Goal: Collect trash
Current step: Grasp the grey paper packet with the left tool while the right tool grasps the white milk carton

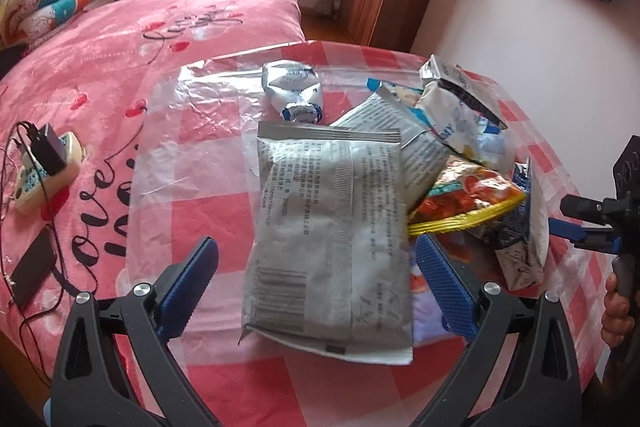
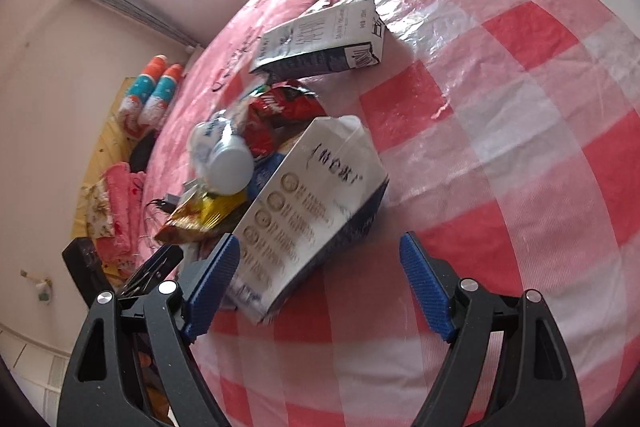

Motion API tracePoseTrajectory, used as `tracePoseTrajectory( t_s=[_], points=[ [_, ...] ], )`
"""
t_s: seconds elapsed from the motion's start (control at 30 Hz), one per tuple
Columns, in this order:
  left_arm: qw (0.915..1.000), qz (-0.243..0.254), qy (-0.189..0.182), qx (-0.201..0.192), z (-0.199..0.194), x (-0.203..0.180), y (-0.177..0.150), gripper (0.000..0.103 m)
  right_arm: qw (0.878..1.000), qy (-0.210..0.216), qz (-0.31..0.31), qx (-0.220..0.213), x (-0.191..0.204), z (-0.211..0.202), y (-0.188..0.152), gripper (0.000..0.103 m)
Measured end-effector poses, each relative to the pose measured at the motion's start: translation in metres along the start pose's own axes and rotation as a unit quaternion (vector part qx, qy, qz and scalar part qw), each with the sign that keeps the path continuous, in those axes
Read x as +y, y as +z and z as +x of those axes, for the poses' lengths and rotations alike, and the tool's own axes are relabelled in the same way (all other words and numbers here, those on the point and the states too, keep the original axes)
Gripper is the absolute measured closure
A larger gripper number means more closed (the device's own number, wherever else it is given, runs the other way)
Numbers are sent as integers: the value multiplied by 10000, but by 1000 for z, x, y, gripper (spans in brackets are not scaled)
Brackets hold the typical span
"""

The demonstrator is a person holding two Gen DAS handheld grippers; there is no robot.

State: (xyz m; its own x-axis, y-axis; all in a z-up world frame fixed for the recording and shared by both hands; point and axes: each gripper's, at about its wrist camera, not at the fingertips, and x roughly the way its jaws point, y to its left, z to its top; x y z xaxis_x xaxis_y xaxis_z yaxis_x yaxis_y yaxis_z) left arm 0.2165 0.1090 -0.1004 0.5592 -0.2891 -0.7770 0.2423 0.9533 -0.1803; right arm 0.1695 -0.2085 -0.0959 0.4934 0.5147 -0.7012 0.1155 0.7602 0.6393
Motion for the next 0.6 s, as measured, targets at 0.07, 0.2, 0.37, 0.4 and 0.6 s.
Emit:
tracePoseTrajectory(
  t_s=[0.07, 0.2, 0.37, 0.4, 0.6],
  points=[
    [10000, 28, -56, 42, 6, -1, 2, 4, 10000, -71, -45, 40, 3, 5, 4, 20],
    [9998, 101, -80, 138, 19, -6, 5, 4, 9995, -242, -181, 35, 13, 16, 9, 20],
    [9998, 127, -118, 138, 23, -13, 3, 7, 9972, -522, -539, -3, 29, 30, 13, 20],
    [9998, 149, -95, 124, 22, -16, 2, 9, 9964, -572, -626, -1, 32, 32, 13, 20],
    [10000, -38, -41, 41, 18, -20, -3, 21, 9871, -972, -1268, -48, 44, 40, 1, 20]
  ],
)
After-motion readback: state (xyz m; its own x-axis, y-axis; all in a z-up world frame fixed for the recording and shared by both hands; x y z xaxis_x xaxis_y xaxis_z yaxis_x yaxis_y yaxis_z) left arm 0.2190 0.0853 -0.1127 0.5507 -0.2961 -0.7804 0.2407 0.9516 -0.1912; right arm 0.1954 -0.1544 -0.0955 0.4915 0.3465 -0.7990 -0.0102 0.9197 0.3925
